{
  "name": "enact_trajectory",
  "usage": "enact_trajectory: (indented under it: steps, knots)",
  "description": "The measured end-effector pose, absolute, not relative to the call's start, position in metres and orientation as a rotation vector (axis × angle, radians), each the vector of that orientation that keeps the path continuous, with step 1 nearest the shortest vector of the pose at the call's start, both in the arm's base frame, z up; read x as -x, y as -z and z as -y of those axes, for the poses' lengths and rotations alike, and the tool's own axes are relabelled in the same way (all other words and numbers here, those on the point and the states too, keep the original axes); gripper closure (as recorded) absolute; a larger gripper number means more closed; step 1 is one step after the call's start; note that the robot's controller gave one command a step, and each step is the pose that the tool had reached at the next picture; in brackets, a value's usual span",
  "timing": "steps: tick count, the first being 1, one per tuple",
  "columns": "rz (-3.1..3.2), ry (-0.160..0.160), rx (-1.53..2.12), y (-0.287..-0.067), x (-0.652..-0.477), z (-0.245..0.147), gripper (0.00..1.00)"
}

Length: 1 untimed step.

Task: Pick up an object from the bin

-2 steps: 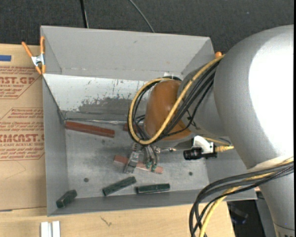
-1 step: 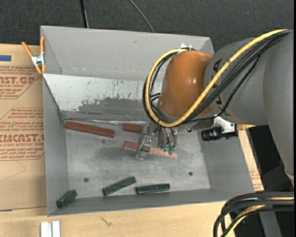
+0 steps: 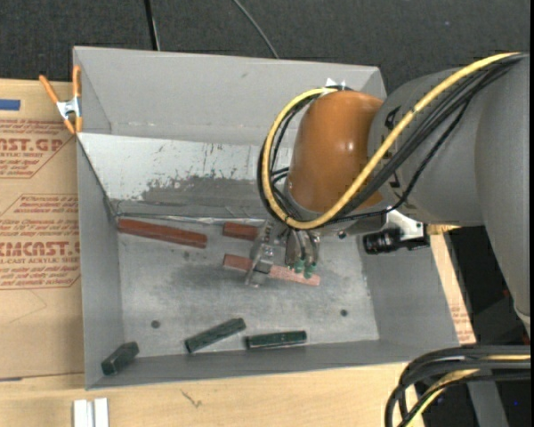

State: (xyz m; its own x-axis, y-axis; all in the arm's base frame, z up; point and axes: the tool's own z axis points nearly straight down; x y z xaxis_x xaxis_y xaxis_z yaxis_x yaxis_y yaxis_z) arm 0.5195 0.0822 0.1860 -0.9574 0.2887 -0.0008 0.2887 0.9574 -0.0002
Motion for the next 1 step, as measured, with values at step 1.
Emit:
enact_trajectory:
  steps: [1]
  knots:
    - [-3.136, 0.0, -0.054, -0.3071, -0.5251, -0.0519, 1.0]
